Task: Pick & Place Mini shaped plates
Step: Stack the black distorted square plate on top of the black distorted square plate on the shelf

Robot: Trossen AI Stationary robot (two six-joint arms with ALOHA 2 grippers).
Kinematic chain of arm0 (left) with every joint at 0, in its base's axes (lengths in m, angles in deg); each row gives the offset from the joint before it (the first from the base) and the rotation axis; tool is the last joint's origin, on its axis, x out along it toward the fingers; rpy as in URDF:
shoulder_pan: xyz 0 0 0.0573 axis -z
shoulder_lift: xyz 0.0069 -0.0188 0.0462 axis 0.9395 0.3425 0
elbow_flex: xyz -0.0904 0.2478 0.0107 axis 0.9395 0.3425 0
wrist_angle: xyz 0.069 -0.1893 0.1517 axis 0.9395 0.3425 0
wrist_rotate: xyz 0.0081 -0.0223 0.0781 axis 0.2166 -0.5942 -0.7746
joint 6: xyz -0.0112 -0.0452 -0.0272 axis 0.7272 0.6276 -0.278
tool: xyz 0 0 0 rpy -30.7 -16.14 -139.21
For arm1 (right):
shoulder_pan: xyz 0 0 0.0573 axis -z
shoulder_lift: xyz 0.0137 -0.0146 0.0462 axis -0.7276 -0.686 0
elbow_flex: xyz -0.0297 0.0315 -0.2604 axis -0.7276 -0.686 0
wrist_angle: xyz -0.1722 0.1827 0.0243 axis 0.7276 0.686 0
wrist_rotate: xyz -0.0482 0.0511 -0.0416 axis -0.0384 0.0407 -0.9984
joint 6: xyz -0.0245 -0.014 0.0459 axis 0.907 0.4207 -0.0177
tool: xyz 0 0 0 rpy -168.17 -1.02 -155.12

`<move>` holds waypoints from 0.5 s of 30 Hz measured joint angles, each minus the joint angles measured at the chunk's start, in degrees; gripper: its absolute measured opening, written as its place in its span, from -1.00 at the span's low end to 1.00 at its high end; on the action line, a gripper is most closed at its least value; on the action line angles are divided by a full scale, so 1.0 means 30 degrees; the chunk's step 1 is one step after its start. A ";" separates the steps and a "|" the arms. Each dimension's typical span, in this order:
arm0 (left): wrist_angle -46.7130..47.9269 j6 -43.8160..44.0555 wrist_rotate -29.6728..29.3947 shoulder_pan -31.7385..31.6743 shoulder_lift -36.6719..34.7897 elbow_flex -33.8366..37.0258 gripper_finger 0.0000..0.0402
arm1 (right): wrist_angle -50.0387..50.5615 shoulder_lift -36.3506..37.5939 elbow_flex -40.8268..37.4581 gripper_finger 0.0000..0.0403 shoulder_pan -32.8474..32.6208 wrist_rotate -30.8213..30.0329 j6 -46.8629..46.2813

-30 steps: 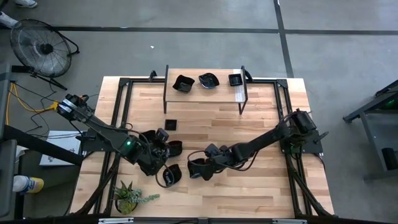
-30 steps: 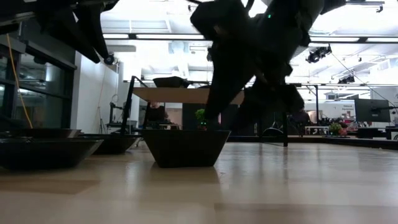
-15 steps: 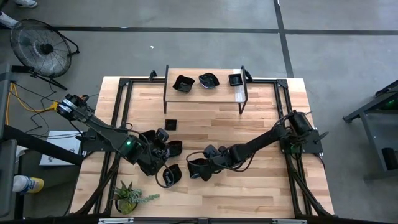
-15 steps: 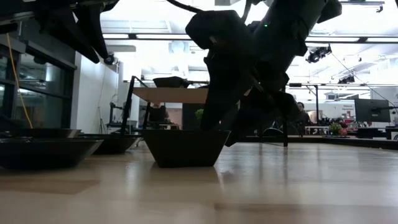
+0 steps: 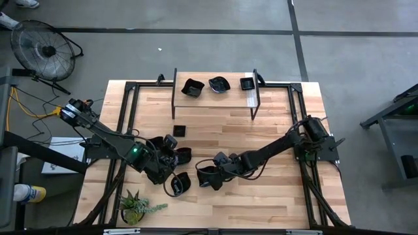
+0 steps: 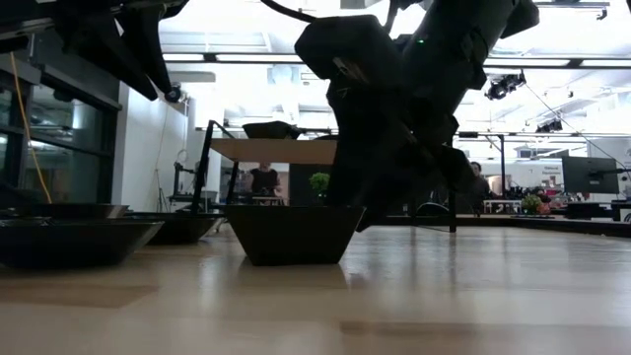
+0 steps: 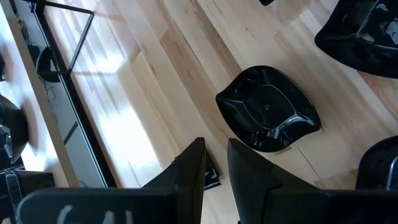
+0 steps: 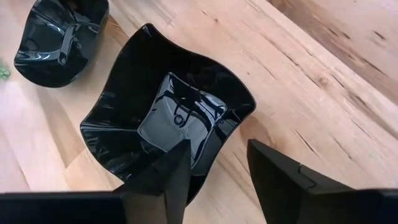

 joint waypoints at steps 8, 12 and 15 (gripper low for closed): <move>0.0000 -0.0016 0.0000 0.0000 0.0000 -0.0007 -0.68 | -0.0189 -0.0517 -0.0005 -0.33 0.0034 0.0303 0.0000; 0.0007 -0.0029 0.0000 0.0000 0.0000 -0.0022 -0.68 | -0.0152 -0.0430 -0.0002 -0.33 0.0146 0.0197 0.0027; 0.0007 -0.0029 0.0015 0.0000 0.0007 -0.0022 -0.68 | -0.0210 -0.0401 -0.0007 -0.33 0.0233 0.0205 0.0081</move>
